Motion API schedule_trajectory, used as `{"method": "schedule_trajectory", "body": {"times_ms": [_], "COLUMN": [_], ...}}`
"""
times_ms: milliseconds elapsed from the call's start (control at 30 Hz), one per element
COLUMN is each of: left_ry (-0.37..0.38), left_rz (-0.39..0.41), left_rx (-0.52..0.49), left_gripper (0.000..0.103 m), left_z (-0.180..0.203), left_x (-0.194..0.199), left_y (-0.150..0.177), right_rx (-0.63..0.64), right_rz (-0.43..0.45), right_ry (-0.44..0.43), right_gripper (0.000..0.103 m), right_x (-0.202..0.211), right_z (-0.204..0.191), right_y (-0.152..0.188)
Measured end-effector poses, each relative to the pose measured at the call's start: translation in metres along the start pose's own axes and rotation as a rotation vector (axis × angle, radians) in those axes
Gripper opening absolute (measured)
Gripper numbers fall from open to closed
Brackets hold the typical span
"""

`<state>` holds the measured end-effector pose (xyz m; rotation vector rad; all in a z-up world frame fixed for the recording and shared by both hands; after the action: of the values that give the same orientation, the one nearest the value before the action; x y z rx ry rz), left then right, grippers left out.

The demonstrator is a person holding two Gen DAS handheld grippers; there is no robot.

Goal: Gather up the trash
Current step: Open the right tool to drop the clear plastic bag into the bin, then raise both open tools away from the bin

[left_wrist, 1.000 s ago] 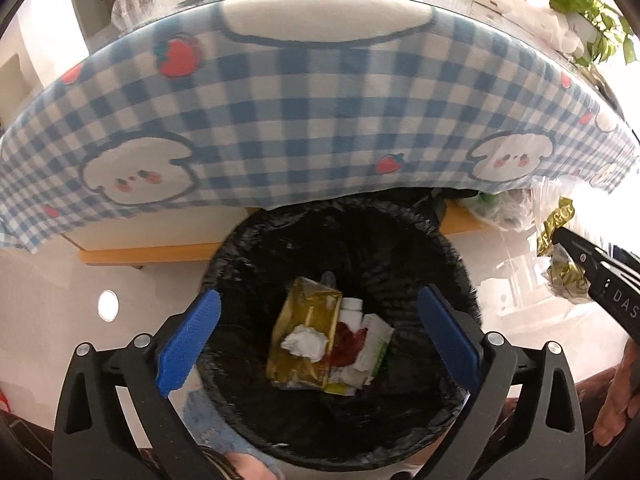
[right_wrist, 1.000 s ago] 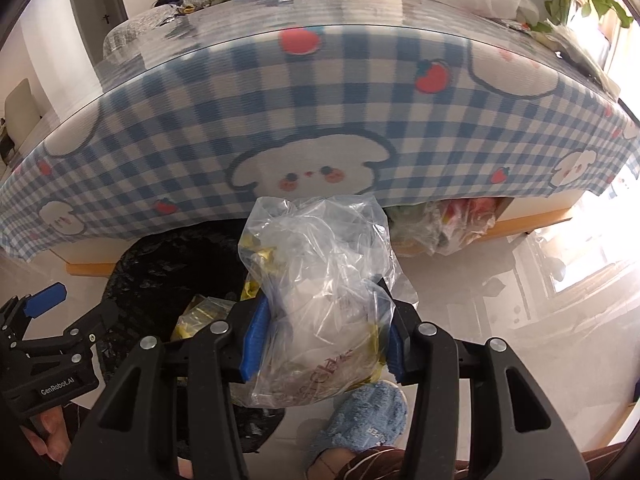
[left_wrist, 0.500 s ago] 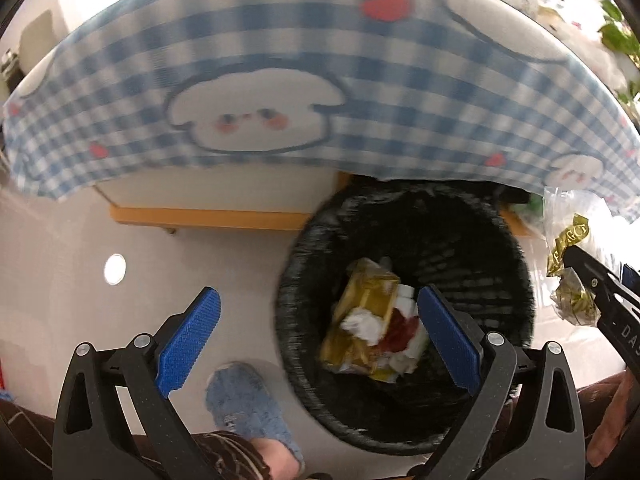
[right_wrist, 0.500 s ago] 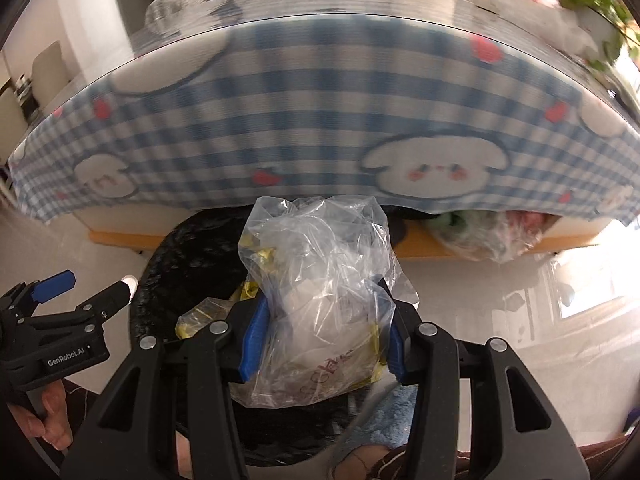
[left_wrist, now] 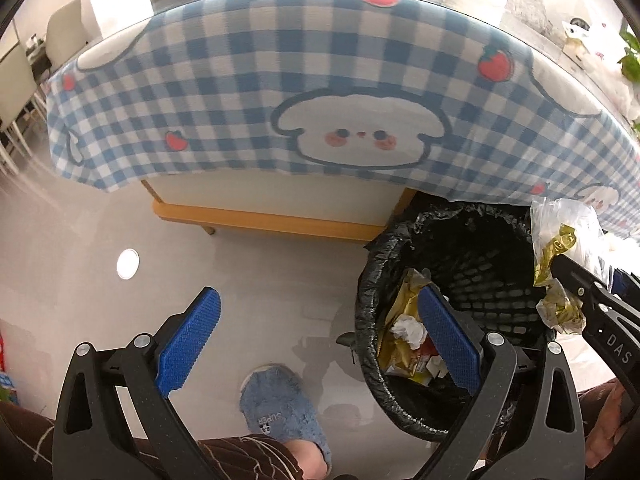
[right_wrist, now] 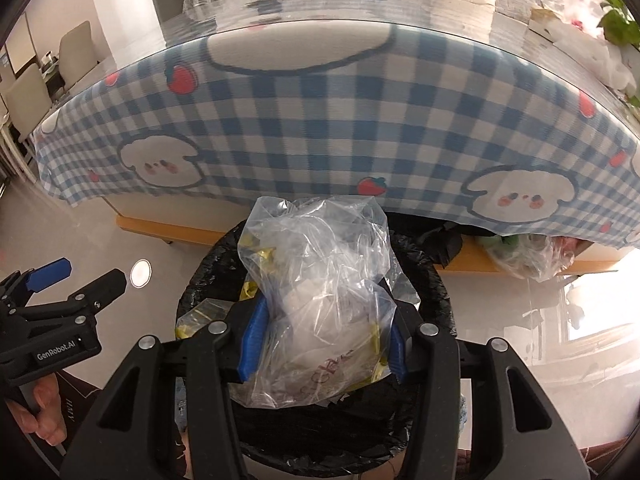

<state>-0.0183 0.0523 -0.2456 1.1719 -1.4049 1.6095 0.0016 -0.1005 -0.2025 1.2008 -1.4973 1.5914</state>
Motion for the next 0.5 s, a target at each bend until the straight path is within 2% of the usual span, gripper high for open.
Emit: {"method": "schedule_trajectory", "body": {"times_ms": [67, 267, 500], "left_ry": [0.002, 0.014, 0.018], "left_rz": [0.001, 0.001, 0.005], "left_rx": [0.0, 0.002, 0.001], "left_gripper": [0.097, 0.097, 0.097], "left_z": [0.0, 0.006, 0.011], "left_x": [-0.001, -0.002, 0.003], "left_y": [0.0, 0.0, -0.004], "right_rx": [0.0, -0.023, -0.043], "right_rz": [-0.001, 0.012, 0.025], "right_ry": [0.001, 0.015, 0.028], "right_gripper": [0.047, 0.059, 0.084], "right_x": [-0.001, 0.002, 0.01], "right_z": [-0.002, 0.006, 0.017], "right_y": [0.0, -0.001, -0.001]}}
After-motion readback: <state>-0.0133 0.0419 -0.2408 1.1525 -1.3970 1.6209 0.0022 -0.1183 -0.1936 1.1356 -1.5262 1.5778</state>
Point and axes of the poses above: each gripper's, at about its wrist camera, not at the fingertips, and x roughly against the way its jaws point, z to its right, y to its underside, the point moved 8 cm from there along -x, roughly the way its jaws point, and after that the axes turned 8 degrees about -z, right-handed, at the moved point
